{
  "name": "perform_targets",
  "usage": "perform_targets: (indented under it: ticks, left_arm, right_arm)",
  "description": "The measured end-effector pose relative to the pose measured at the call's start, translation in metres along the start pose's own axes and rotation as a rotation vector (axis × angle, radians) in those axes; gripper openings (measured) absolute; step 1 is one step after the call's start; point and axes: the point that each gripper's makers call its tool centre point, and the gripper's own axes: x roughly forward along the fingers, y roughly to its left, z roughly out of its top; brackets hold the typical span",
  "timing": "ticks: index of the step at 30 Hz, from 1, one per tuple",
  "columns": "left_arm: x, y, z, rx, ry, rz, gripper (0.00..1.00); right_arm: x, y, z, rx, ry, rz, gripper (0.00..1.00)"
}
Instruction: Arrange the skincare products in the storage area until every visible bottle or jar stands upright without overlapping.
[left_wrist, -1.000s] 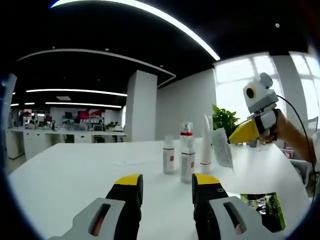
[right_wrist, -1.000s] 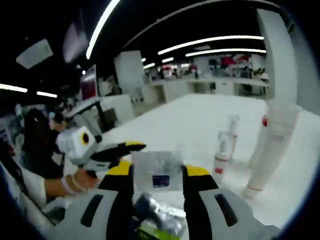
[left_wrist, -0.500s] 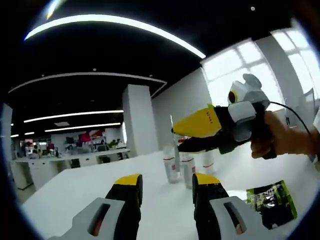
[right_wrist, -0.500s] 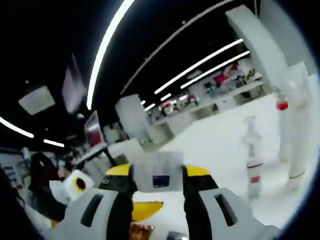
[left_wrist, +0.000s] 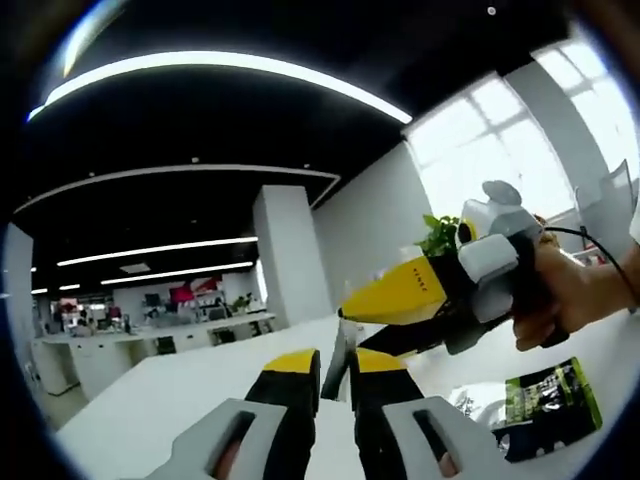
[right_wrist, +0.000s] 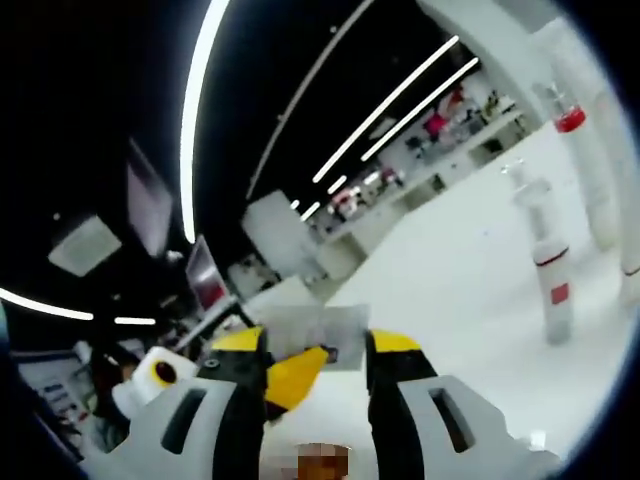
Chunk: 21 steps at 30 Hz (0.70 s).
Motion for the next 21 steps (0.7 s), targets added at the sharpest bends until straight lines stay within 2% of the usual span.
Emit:
perform_targets:
  ticks: [3,8,17,19,21]
  left_arm:
    - [-0.001,0.003,0.001,0.018,-0.007,0.022,0.01]
    - [0.004,0.005,-0.005,-0.074,0.009,-0.018,0.01]
    - [0.012,0.000,-0.014,-0.022,0.051,-0.024,0.01]
    - [0.011,0.006,-0.015,-0.038,0.056,-0.008,0.00]
    - [0.009,0.009,-0.014,-0.100,0.045,-0.015,0.00]
  right_arm:
    - [0.002,0.002,0.000,-0.019,-0.003,0.012,0.37]
    - [0.004,-0.006,-0.002,-0.048,-0.006,0.033,0.37]
    - [0.000,-0.011,0.004,-0.089,-0.047,0.060,0.39]
    - [0.000,-0.012,0.007,-0.076,-0.044,0.041,0.32]
    - [-0.004,-0.017,0.013,-0.130,-0.062,0.000,0.21]
